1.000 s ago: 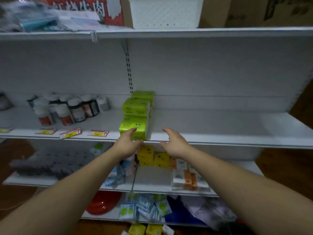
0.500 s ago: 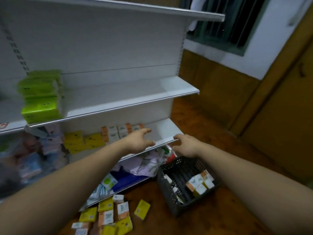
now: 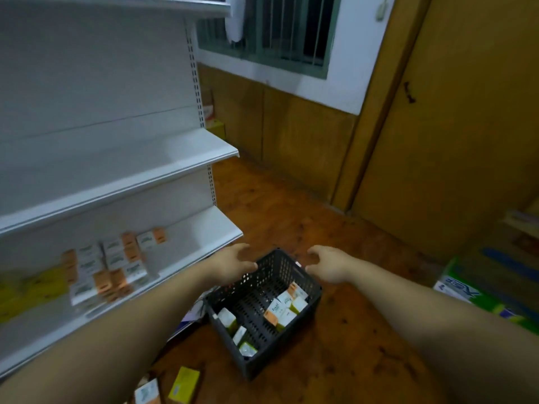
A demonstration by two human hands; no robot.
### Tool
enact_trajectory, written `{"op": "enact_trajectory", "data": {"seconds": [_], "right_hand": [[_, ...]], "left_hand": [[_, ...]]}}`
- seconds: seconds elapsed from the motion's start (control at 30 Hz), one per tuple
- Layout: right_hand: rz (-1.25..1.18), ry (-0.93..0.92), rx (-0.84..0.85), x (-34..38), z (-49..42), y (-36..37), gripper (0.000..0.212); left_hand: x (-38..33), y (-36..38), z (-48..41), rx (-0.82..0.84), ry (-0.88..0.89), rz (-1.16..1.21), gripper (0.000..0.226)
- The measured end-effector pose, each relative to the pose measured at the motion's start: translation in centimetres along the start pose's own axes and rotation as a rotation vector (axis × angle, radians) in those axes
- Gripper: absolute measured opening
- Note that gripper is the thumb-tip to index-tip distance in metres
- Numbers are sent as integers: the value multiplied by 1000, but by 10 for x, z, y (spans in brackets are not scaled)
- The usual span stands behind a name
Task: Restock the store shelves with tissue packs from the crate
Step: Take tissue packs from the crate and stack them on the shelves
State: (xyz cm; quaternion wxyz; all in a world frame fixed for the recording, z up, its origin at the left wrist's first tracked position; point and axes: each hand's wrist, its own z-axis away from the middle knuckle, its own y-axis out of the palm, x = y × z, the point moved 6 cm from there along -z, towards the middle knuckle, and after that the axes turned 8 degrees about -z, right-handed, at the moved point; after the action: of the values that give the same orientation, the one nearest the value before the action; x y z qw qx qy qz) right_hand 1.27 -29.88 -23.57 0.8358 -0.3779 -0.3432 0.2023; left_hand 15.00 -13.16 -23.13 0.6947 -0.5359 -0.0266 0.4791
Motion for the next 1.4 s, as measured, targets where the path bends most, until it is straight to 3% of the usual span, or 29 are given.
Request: {"op": "enact_trajectory", "data": {"seconds": [0.1, 0.23, 0.6, 0.73, 1.0, 1.2, 1.4], "right_hand": [[-10, 21, 44, -22, -17, -3, 59], [-47, 40, 78, -28, -49, -1, 59], [-91, 150, 171, -32, -185, 27, 53], [-105, 169, 264, -51, -232, 49, 61], [-97, 170, 397, -132, -357, 124, 57], [-111, 223, 510, -207, -447, 229, 60], [-126, 212, 538, -264, -521, 346, 60]], "left_hand": [[0, 13, -26, 55, -17, -51, 76], [7, 19, -59, 104, -38, -49, 67], [74, 38, -212, 267, -87, 106, 65], [102, 68, -260, 312, -160, 162, 64], [145, 189, -357, 313, -357, 345, 65], [191, 332, -418, 395, -538, 494, 72], [233, 461, -466, 379, -641, 627, 48]]}}
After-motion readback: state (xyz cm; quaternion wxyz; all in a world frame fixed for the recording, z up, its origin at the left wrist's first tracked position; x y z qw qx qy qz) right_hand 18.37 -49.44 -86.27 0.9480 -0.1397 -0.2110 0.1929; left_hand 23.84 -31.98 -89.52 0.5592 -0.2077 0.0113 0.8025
